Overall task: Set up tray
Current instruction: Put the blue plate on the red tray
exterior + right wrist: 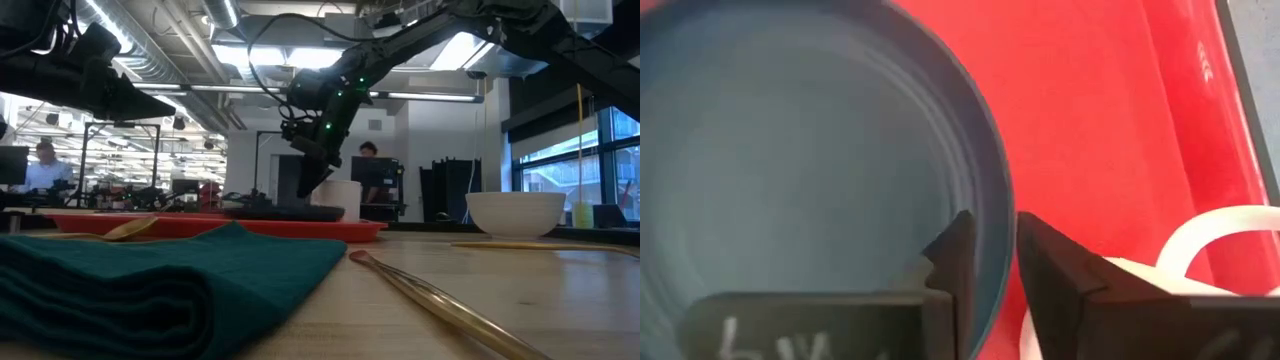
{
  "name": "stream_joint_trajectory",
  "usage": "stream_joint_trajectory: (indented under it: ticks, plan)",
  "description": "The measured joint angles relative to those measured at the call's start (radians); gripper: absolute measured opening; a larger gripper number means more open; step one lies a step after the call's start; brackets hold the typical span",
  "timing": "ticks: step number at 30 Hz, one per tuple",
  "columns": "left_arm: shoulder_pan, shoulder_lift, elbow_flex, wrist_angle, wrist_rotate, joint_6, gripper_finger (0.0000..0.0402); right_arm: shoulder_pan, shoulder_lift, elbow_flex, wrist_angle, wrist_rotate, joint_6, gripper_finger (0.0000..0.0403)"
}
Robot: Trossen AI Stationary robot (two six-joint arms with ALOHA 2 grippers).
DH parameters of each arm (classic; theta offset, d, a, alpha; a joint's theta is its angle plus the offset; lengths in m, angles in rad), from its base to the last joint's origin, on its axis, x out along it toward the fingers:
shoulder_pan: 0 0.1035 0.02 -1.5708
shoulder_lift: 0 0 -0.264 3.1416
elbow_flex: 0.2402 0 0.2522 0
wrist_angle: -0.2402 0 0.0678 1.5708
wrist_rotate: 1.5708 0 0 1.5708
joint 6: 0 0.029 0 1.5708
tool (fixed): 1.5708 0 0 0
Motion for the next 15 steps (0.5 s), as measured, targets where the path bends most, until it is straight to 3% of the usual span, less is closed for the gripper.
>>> stream_joint_trajectory:
  ticks: [5, 15]
  plan:
    - [0.0, 0.0, 0.0, 0.0, 0.0, 0.0, 0.0004, 0.0, 0.0, 0.038, -0.04, 0.0, 0.007, 0.0102]
    - [0.0, 0.0, 0.0, 0.0, 0.0, 0.0, 0.0004, 0.021, -0.009, 0.301, -0.354, -0.002, 0.075, 0.0104]
